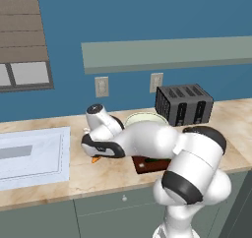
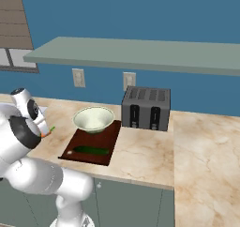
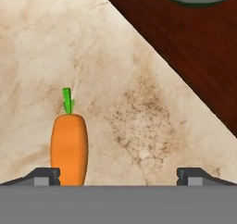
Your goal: Place the two vegetables and bowl onto the tray for setting up a vegetable dip station.
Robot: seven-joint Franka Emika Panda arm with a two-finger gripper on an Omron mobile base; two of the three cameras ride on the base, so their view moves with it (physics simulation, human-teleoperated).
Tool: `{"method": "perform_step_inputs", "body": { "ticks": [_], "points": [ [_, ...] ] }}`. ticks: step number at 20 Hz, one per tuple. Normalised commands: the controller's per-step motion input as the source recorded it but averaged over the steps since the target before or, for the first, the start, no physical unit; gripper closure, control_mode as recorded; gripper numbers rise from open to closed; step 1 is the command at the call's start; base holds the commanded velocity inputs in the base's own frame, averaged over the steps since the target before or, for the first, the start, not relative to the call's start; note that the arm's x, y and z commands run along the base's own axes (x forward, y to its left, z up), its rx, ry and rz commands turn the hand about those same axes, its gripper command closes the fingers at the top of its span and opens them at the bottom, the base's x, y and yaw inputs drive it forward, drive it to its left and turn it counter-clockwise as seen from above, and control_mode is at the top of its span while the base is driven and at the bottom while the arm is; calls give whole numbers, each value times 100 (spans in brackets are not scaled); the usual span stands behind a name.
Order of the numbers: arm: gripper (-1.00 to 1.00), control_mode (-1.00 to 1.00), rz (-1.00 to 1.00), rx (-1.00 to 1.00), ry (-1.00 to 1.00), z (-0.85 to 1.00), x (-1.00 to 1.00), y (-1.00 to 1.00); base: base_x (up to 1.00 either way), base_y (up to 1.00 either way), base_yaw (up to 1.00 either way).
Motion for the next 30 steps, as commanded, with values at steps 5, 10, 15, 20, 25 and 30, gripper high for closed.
{"method": "perform_step_inputs", "body": {
  "ticks": [5,10,15,20,25,30],
  "points": [
    [-100,-100,0,0,0,-16,15,13,0,0,0],
    [-100,-100,0,0,0,-14,13,8,0,0,0],
    [-100,-100,0,0,2,-15,13,1,0,0,0],
    [-100,-100,0,0,8,-17,10,2,0,0,0],
    [-100,-100,0,0,8,-14,11,2,0,0,0],
    [-100,-100,0,0,2,-11,8,3,0,0,0]
  ]
}}
